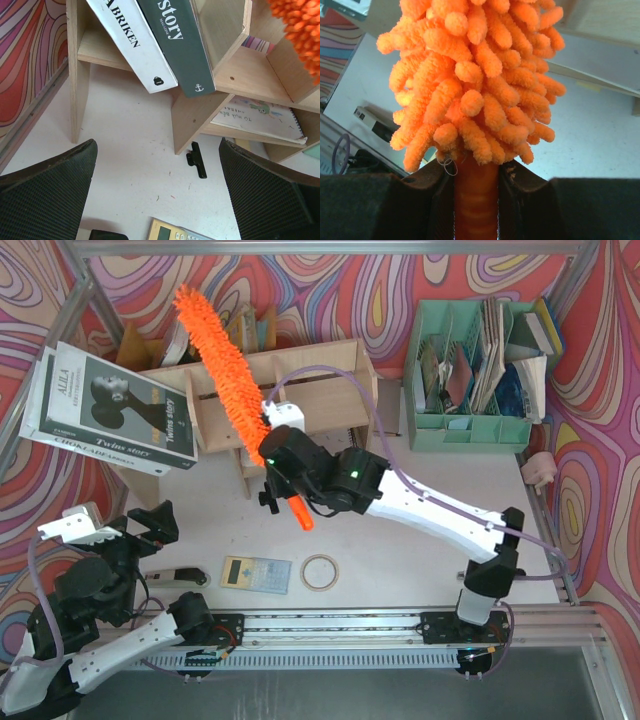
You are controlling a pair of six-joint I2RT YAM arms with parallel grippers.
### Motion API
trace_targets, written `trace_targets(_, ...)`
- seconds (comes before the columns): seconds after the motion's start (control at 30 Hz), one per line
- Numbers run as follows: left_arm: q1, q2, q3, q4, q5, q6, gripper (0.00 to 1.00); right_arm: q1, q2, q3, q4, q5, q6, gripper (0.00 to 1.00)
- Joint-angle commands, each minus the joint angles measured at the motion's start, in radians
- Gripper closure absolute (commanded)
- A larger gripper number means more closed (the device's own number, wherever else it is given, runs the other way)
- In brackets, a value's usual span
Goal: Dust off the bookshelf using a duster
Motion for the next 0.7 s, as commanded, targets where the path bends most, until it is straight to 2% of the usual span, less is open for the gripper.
trace_targets(0.0,-0.003,0.010,-0.011,0.001,-0.021,0.005,0.01,-0.019,-0.107,-0.039,0.029,0.077,0.015,1.00)
trace_targets(0.37,-0.003,0.011,-0.010,0.002,-0.021,0.007,0.02,-0.065,-0.233,-0.169,0.017,0.126,0.030,1.00)
trace_targets(0.67,-0.003,0.011,-0.011,-0.002,-0.022,0.004,0.01,-0.097,-0.266,-0.259,0.026,0.119,0.045,1.00)
